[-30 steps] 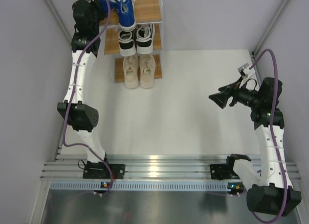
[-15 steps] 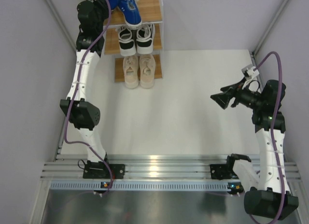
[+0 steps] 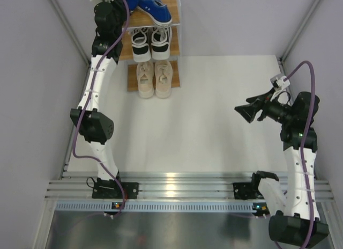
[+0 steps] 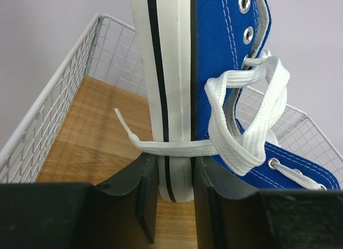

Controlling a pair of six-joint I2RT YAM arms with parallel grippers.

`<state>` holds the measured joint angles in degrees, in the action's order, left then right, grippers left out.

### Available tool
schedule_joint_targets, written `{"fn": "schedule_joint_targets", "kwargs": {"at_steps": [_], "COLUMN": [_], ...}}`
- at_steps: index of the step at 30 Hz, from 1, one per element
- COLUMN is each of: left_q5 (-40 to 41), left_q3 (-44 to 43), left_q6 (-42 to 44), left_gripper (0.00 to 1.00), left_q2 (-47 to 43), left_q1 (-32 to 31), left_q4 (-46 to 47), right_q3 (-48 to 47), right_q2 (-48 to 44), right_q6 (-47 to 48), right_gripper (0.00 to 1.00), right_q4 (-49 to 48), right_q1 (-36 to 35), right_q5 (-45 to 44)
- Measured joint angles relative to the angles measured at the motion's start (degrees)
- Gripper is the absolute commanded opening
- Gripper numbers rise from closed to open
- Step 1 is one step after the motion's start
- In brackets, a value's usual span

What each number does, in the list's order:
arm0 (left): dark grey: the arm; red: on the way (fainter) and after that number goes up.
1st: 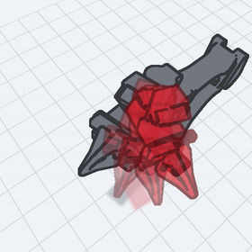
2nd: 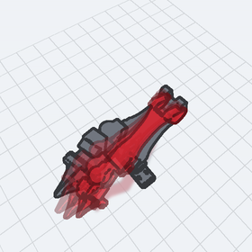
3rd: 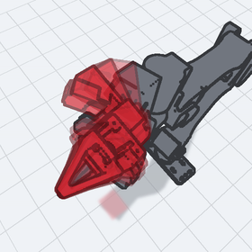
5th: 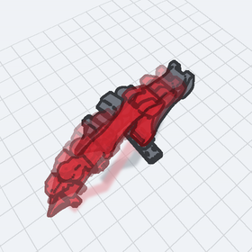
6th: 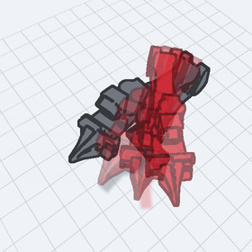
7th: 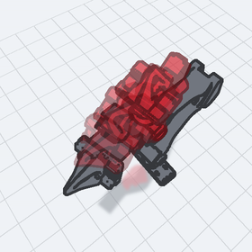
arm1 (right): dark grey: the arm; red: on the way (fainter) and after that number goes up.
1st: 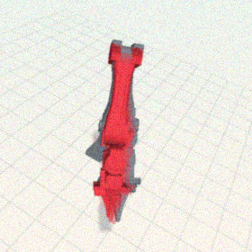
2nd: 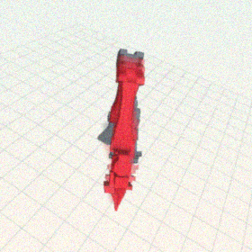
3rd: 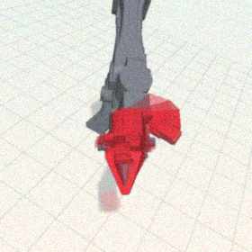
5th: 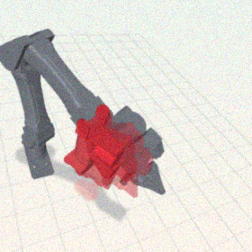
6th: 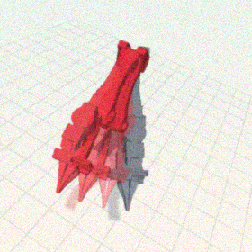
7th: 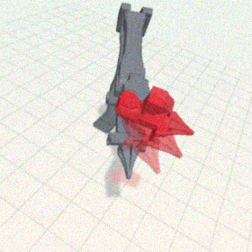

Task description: Place and organize the shoes onto the shoe shelf

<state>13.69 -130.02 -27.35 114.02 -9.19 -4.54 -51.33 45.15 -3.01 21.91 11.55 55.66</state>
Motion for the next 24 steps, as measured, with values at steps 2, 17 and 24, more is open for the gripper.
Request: {"fn": "schedule_joint_targets", "kwargs": {"at_steps": [2,17,24], "left_q5": [0.3,-5.5,-22.9], "left_q3": [0.0,2.9,5.4], "left_q6": [0.0,-4.5,-16.4], "left_gripper": [0.0,0.0,0.0], "left_q2": [0.0,-10.3,-17.1], "left_q1": [0.0,4.2,9.2], "left_q4": [0.0,-8.2,-14.4], "right_q3": [0.0,1.2,1.2], "right_q2": [-0.4,-1.5,-1.7], "right_q6": [0.0,0.4,0.7], "right_gripper": [0.77,0.77,0.77], "right_q4": [0.0,0.3,0.4], "right_q1": [0.0,0.4,0.6], "right_q5": [0.0,0.2,0.2]}}
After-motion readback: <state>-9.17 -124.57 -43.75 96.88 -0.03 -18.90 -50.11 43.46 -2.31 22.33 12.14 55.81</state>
